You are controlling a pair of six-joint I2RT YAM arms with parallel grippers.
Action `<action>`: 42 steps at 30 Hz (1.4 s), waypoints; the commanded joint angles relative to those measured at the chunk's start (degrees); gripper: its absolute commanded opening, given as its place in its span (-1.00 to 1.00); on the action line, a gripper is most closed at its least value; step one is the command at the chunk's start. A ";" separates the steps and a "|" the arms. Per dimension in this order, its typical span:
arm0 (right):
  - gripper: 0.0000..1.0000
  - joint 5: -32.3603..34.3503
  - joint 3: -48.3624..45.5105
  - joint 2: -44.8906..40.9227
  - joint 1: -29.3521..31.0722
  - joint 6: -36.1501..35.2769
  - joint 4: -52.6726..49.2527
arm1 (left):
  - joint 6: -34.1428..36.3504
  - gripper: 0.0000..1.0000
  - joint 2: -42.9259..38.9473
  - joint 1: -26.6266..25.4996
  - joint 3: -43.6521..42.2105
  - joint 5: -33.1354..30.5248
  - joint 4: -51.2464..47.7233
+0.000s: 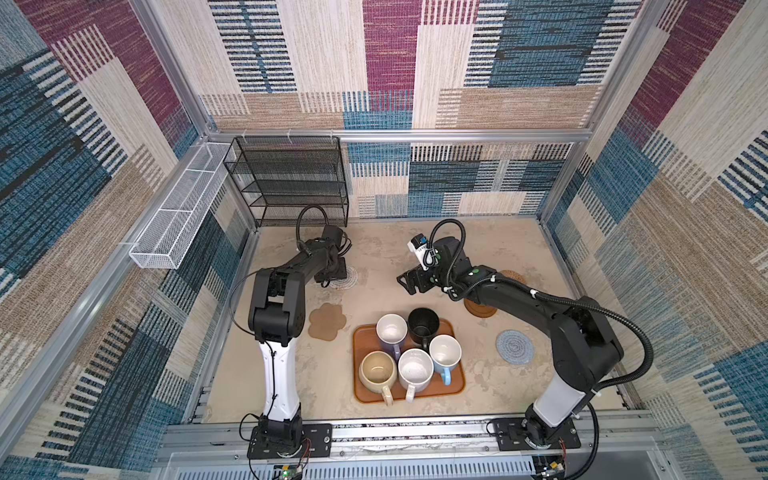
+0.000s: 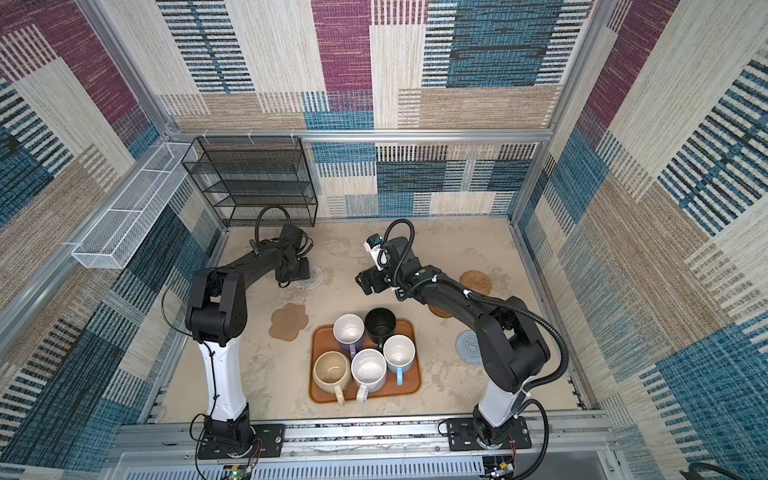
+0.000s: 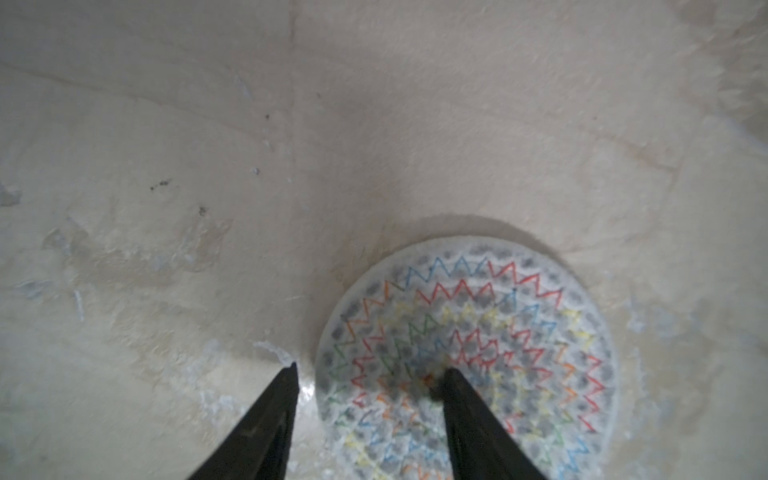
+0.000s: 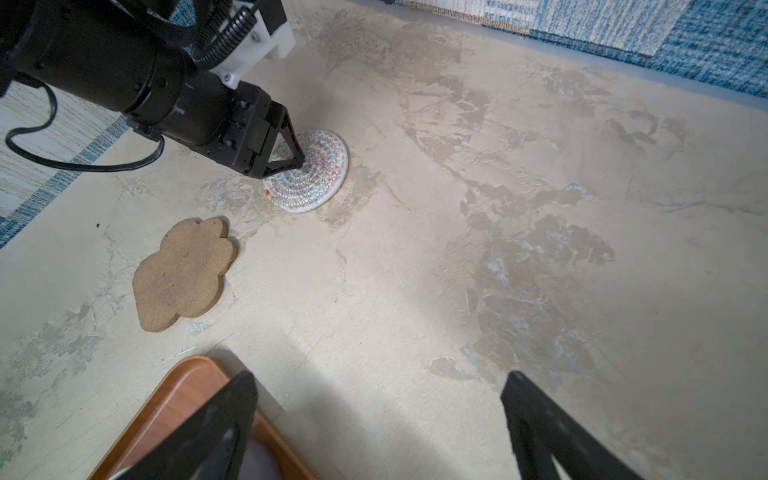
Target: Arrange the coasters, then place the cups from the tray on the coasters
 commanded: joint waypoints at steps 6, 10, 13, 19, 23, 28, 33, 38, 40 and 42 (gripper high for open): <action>0.89 -0.60 -0.79 -1.24 0.14 0.23 0.40 | -1.34 0.15 -4.61 1.46 -7.34 -2.61 -5.11; 0.89 -0.98 0.03 -0.97 0.18 0.49 -0.02 | -1.35 0.16 -5.13 2.02 -7.71 -2.15 -4.75; 0.89 -1.02 0.61 -1.15 0.35 0.65 -0.34 | -1.26 0.20 -5.23 2.46 -7.35 0.03 -3.12; 0.90 0.15 1.46 -1.50 0.36 0.29 -1.74 | -1.30 0.40 -5.07 2.56 -3.24 2.56 -3.79; 0.98 0.91 0.67 -3.36 0.36 0.32 -2.26 | -2.37 0.53 -9.50 2.55 -4.89 3.55 -3.20; 0.99 1.00 -0.26 -6.10 0.40 0.45 -3.48 | -3.99 0.60 -19.62 2.55 -14.14 6.76 -0.95; 1.00 -0.71 -1.21 -7.74 0.45 1.95 -4.61 | -6.49 0.60 -29.52 2.53 -24.77 10.38 -0.12; 0.99 -3.33 -2.46 -8.32 0.63 3.01 -5.68 | -9.31 0.62 -35.54 2.38 -36.34 11.45 3.58; 1.00 -3.65 -2.62 -8.10 0.72 2.63 -6.26 | -9.43 0.65 -35.59 2.37 -39.47 11.20 4.75; 0.99 -3.51 -3.13 -8.28 0.81 2.36 -6.05 | -9.66 0.66 -35.18 2.38 -41.59 11.41 6.31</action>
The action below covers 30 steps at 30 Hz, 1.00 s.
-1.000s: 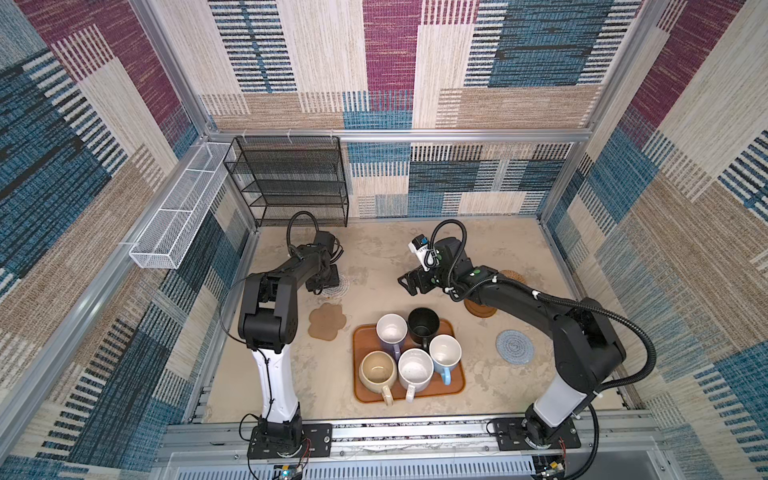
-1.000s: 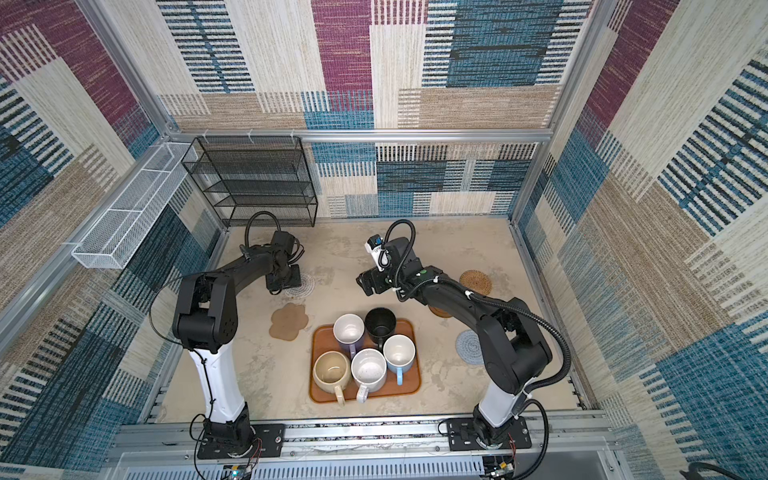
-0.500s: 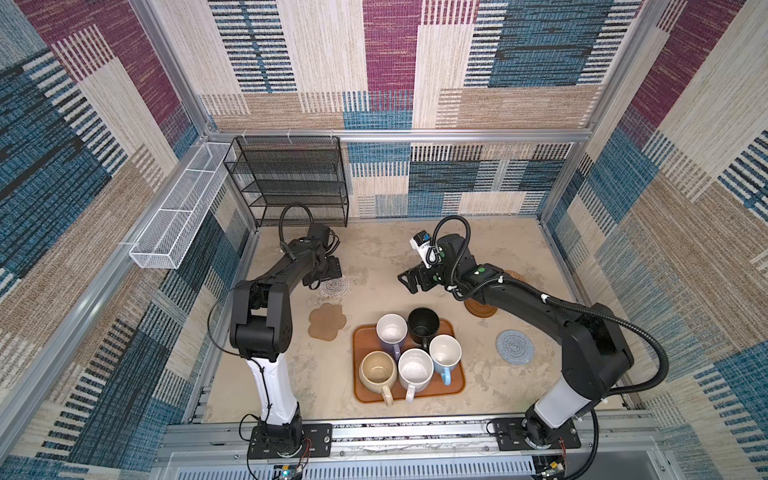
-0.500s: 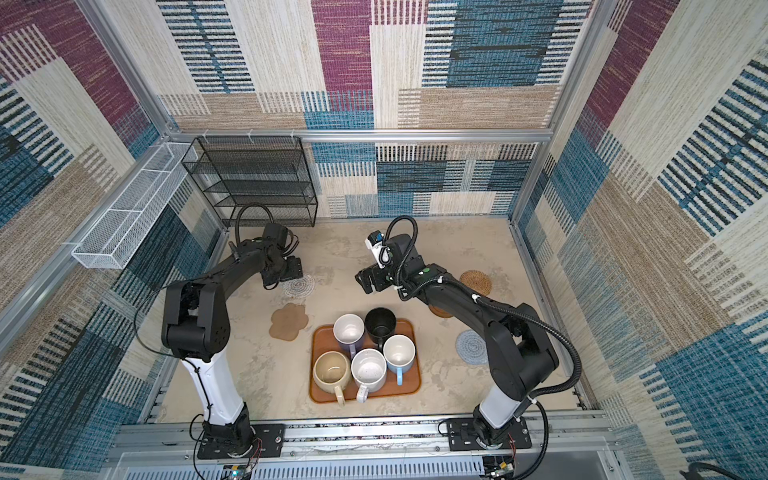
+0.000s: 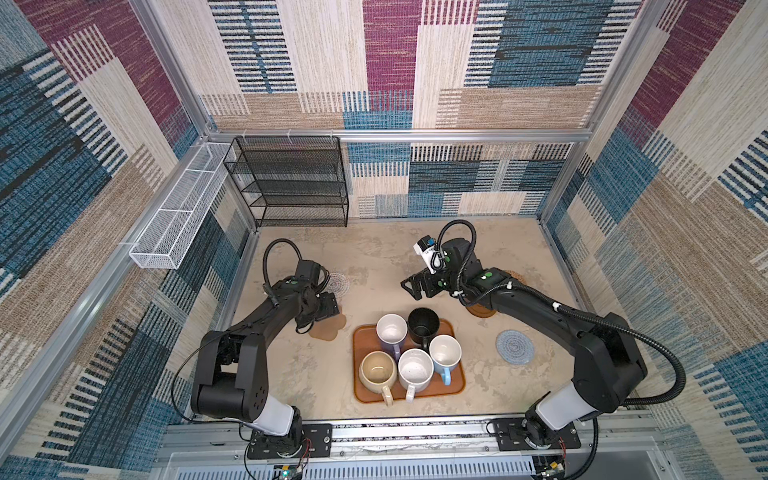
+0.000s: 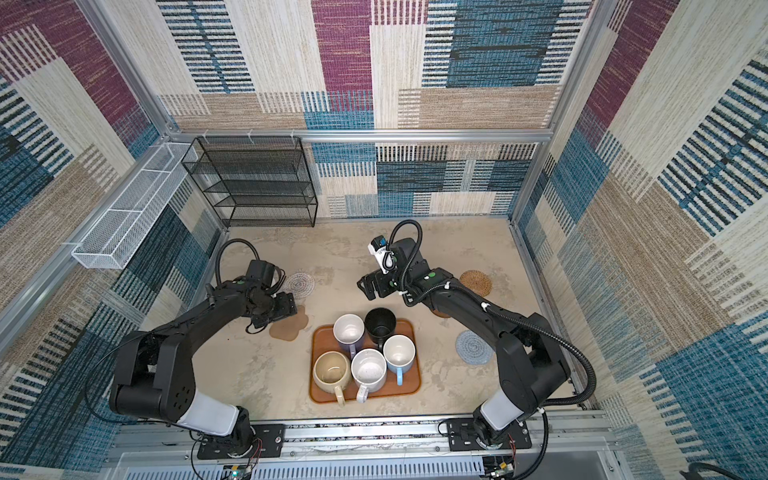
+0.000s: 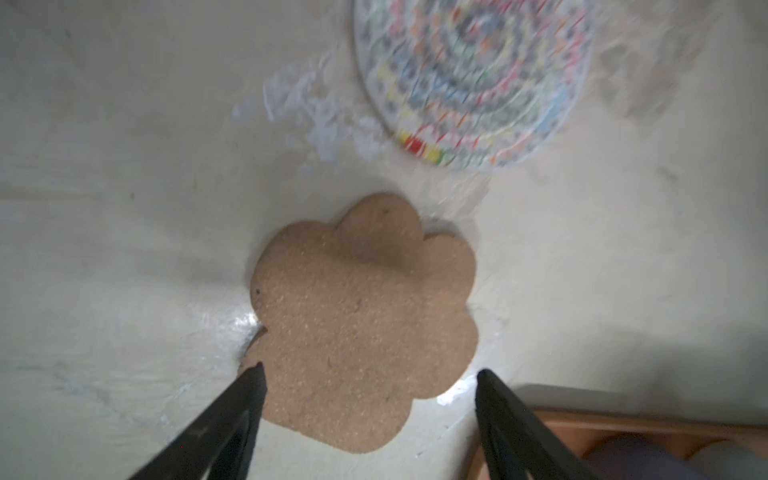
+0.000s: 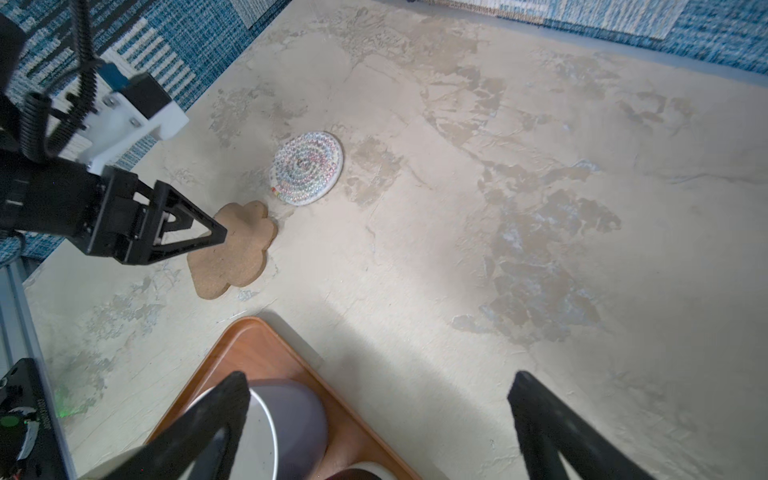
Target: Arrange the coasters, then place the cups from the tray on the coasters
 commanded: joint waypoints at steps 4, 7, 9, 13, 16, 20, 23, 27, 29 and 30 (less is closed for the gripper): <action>0.99 -1.06 -1.75 -1.01 0.19 0.47 0.62 | -2.30 0.66 0.48 0.01 -3.74 0.95 5.19; 1.00 -1.36 -2.40 -1.38 0.21 0.49 0.99 | -2.53 0.65 0.14 -0.06 -4.50 0.53 5.98; 0.99 -1.32 -2.76 -1.49 0.24 0.43 0.90 | -2.35 0.65 0.87 0.01 -4.38 -0.87 5.69; 0.99 -1.22 -3.11 -1.72 0.21 0.38 0.81 | -1.74 0.65 1.13 0.03 -3.46 -0.29 5.82; 1.00 -1.00 -3.15 -1.48 0.24 0.33 0.68 | -1.65 0.64 -1.79 0.01 -2.21 -0.84 3.99; 0.99 -0.87 -3.22 -1.31 0.21 0.38 0.64 | -0.71 0.66 -3.42 0.45 -1.62 -2.83 3.09; 1.00 -0.88 -3.24 -1.37 0.28 0.40 0.55 | 0.02 0.68 -0.76 1.84 -0.08 -1.76 1.61; 1.00 -0.58 -3.46 -1.83 0.21 0.28 0.38 | 0.07 0.74 2.57 2.21 0.28 0.53 3.20; 0.99 -0.27 -3.59 -2.17 0.24 0.08 0.45 | 0.05 0.77 3.64 2.21 0.29 1.12 4.02; 1.00 -0.27 -3.74 -2.29 0.22 0.05 0.53 | 0.02 0.77 4.02 2.21 0.21 1.35 4.50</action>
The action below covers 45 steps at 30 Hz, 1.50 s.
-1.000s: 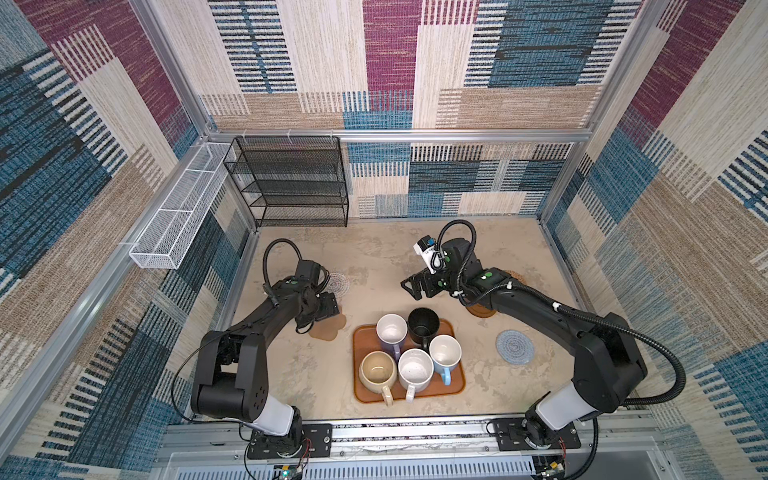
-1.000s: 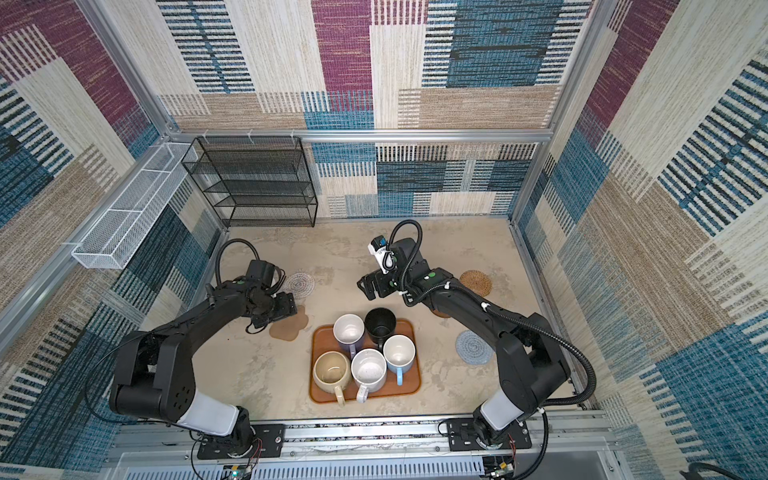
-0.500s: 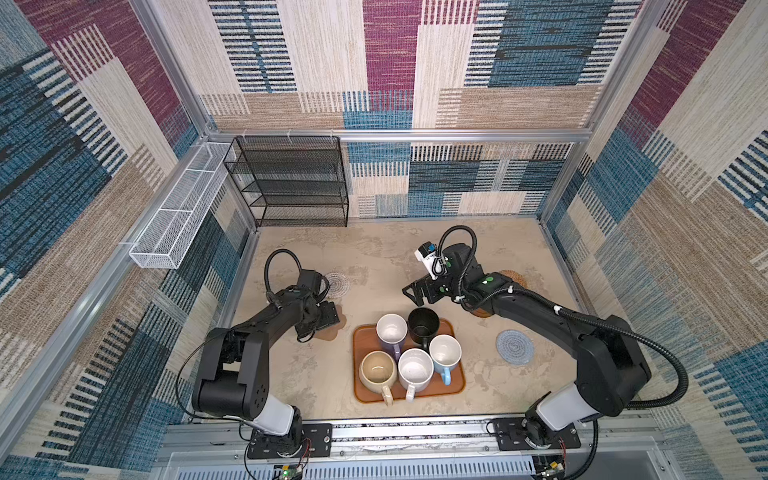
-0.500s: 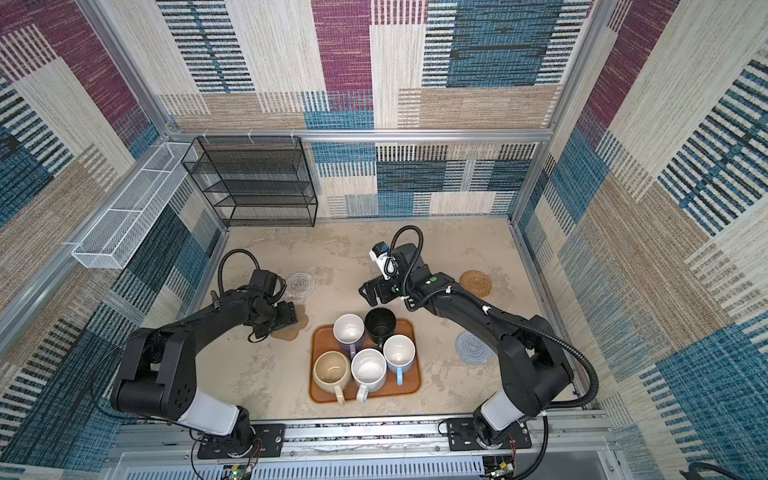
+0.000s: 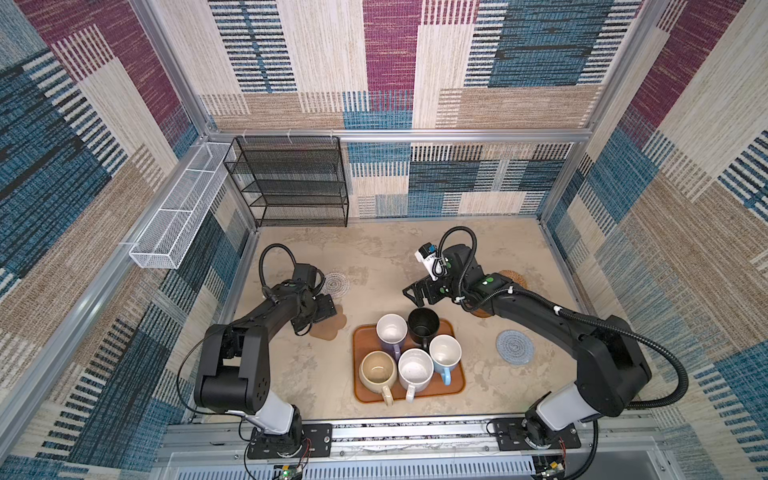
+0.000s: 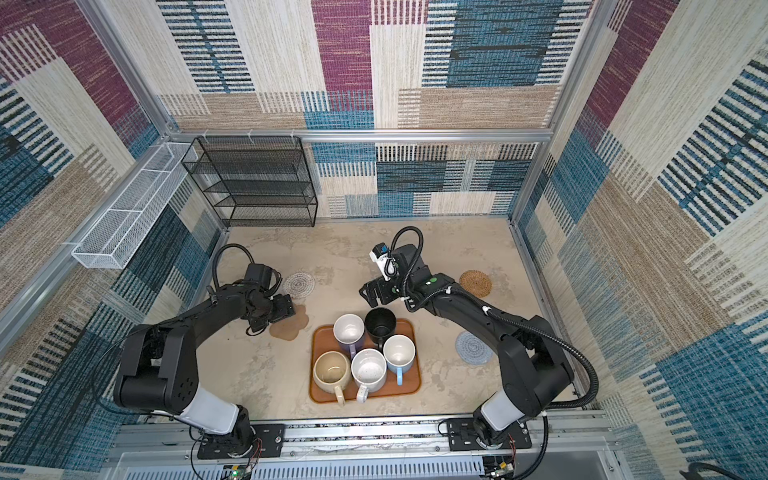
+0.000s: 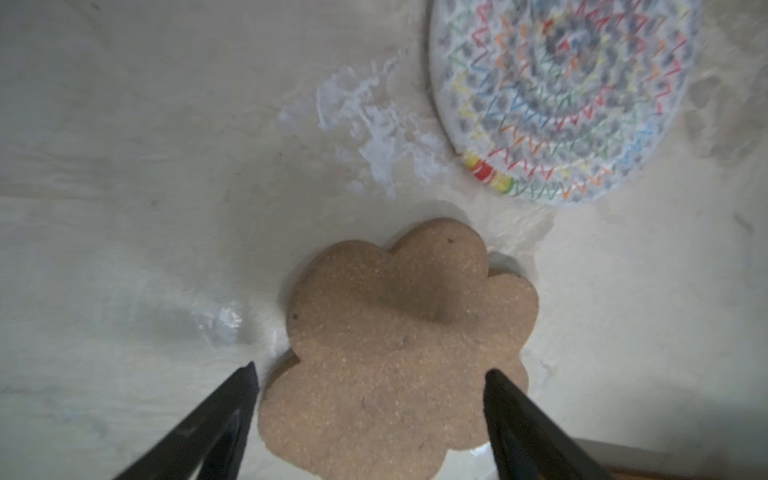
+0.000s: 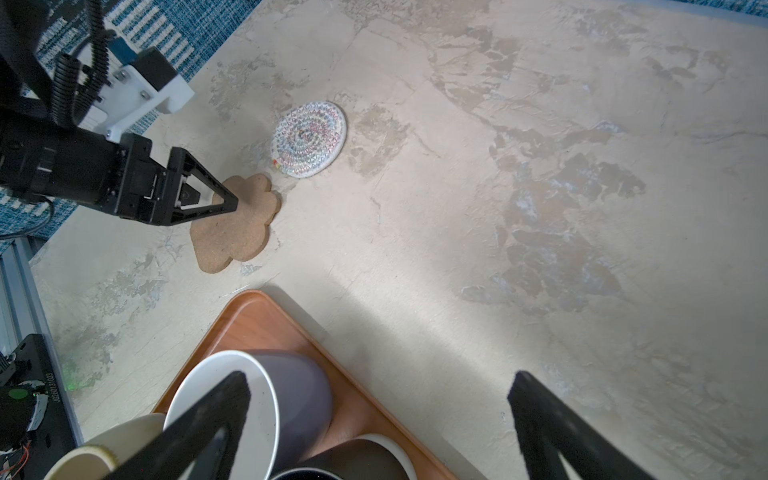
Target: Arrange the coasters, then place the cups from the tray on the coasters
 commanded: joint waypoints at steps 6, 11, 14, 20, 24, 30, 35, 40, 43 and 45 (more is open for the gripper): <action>1.00 0.14 -0.71 -0.74 0.10 -0.03 0.92 | 1.30 0.77 3.89 -0.03 0.48 1.58 0.99; 1.00 -0.05 -0.28 -0.13 0.10 -0.17 0.92 | 0.58 0.70 4.49 -1.47 0.01 1.03 1.24; 1.00 0.15 -0.16 0.06 0.11 -0.19 1.01 | -0.76 0.61 4.61 -2.84 0.00 0.72 1.19; 1.00 0.72 -0.18 0.37 0.12 -0.27 1.01 | -3.67 0.48 7.16 -6.46 2.11 -2.21 0.54; 0.99 0.90 -0.12 0.41 0.10 -0.36 0.94 | -6.23 0.39 9.23 -8.74 3.92 -2.33 1.67; 0.99 1.20 -0.37 0.31 0.15 -0.44 0.92 | -10.40 0.33 11.62 -12.12 7.13 -3.22 3.44; 0.99 1.42 -0.70 0.24 0.11 -0.52 1.26 | -14.97 0.30 13.09 -14.21 7.91 -3.22 6.99; 0.99 1.45 -0.69 0.58 0.10 -0.54 1.45 | -18.78 0.29 15.28 -16.02 8.88 -2.27 10.59; 0.99 1.63 -0.84 0.50 0.11 -0.57 1.43 | -20.75 0.26 16.71 -16.38 9.79 -2.24 12.14; 0.99 1.74 -0.89 0.31 0.15 -0.64 1.41 | -21.67 0.22 17.73 -17.09 10.98 -3.18 12.42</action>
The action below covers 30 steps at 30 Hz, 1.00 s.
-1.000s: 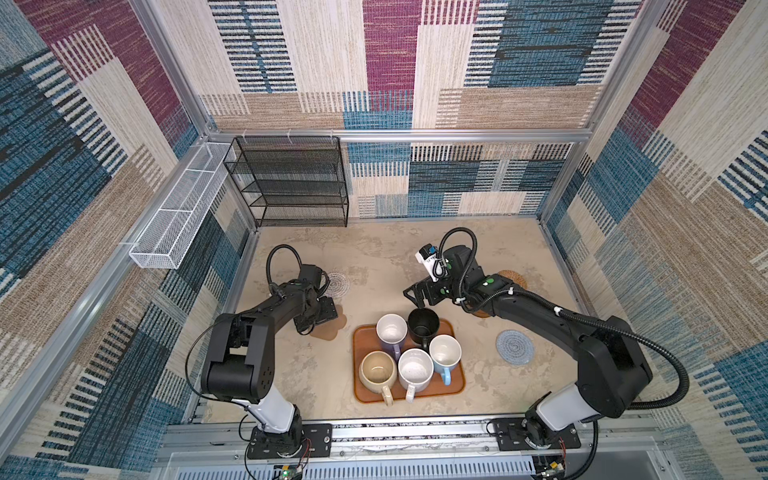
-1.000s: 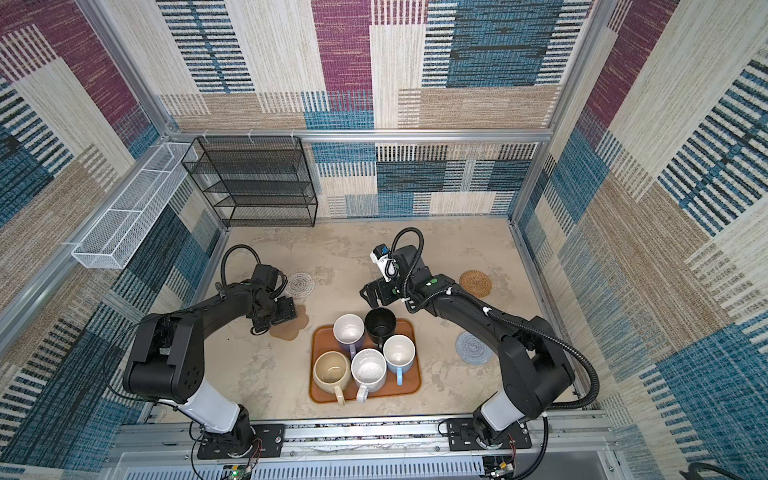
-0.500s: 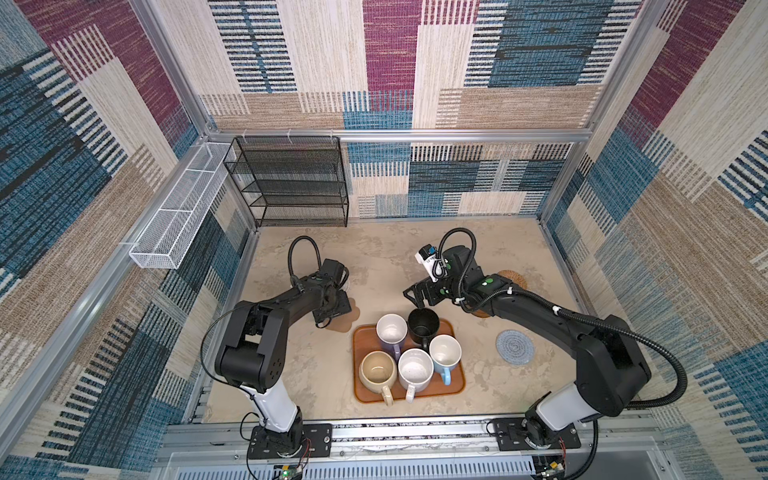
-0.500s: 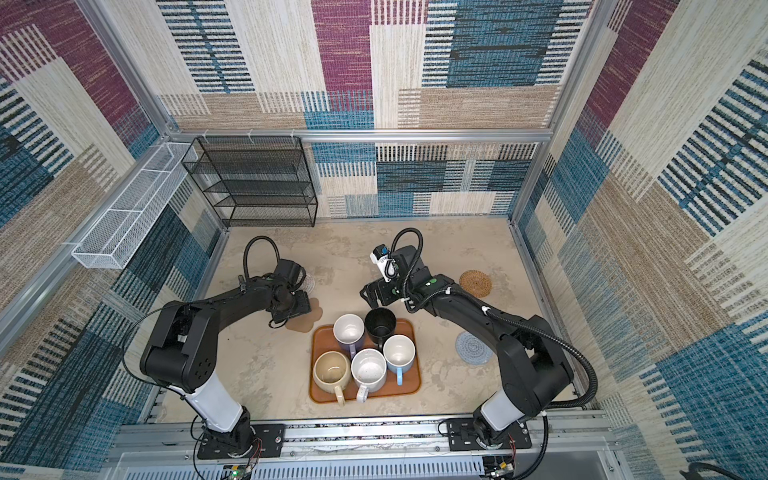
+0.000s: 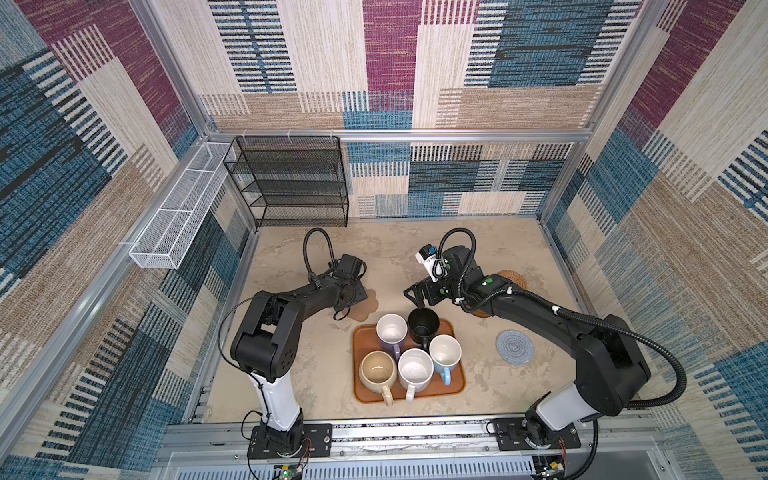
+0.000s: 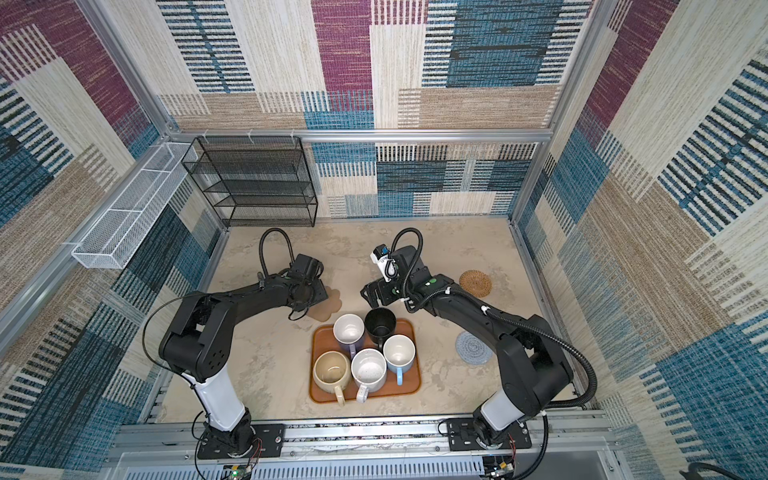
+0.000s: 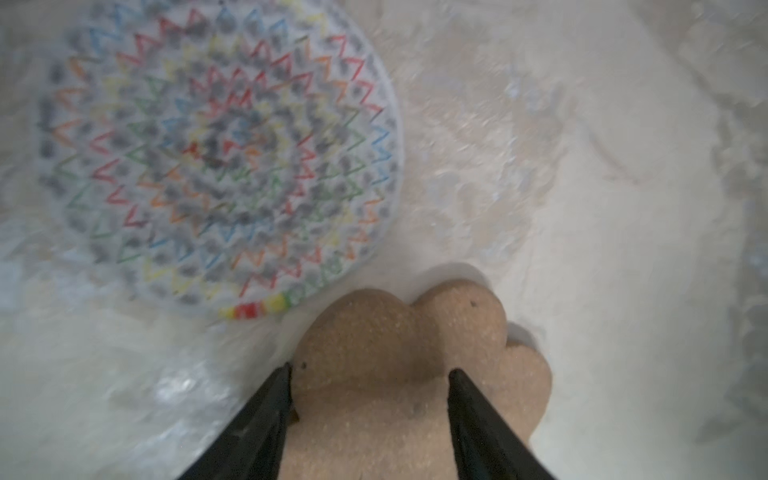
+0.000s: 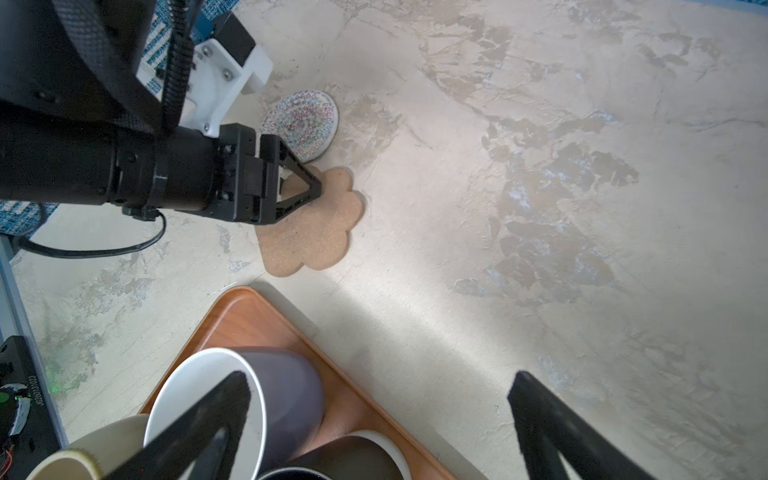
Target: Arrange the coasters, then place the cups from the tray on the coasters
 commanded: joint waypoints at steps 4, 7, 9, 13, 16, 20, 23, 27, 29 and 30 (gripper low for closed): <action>0.99 0.96 -0.35 -0.12 0.10 -0.52 1.47 | -7.13 0.18 3.76 -2.40 2.14 2.53 -2.19; 1.00 1.26 -0.36 -0.27 0.11 -0.65 1.29 | -7.97 0.18 4.47 -3.11 2.86 1.48 -0.87; 0.99 1.48 -0.51 -0.54 0.14 -0.64 1.09 | -7.34 0.21 4.08 -3.15 3.43 0.62 -1.39; 0.99 1.72 -0.94 -1.16 0.11 -0.65 1.50 | -3.29 0.34 0.81 -3.13 5.00 -2.14 -5.77; 0.99 1.80 -0.84 -1.09 0.10 -0.65 1.44 | 1.22 0.37 -2.64 -3.05 5.23 -4.75 -10.84; 0.99 1.68 -0.78 -0.92 0.10 -0.65 1.47 | 8.16 0.28 -8.03 -3.04 2.92 -2.60 -12.88; 1.00 1.61 -0.45 -0.64 0.15 -0.65 1.55 | 15.15 0.02 -8.65 -3.10 2.96 2.88 -12.97; 0.99 1.57 -0.34 -0.60 0.10 -0.47 1.65 | 20.66 -0.05 -5.31 -3.52 6.15 7.40 -15.04; 0.99 1.62 -0.49 -0.74 0.17 -0.47 1.53 | 21.50 -0.04 -4.21 -4.07 6.74 7.10 -15.11; 1.00 1.68 -0.59 -0.82 0.14 -0.45 1.56 | 22.07 -0.03 -3.35 -4.41 7.17 7.22 -15.08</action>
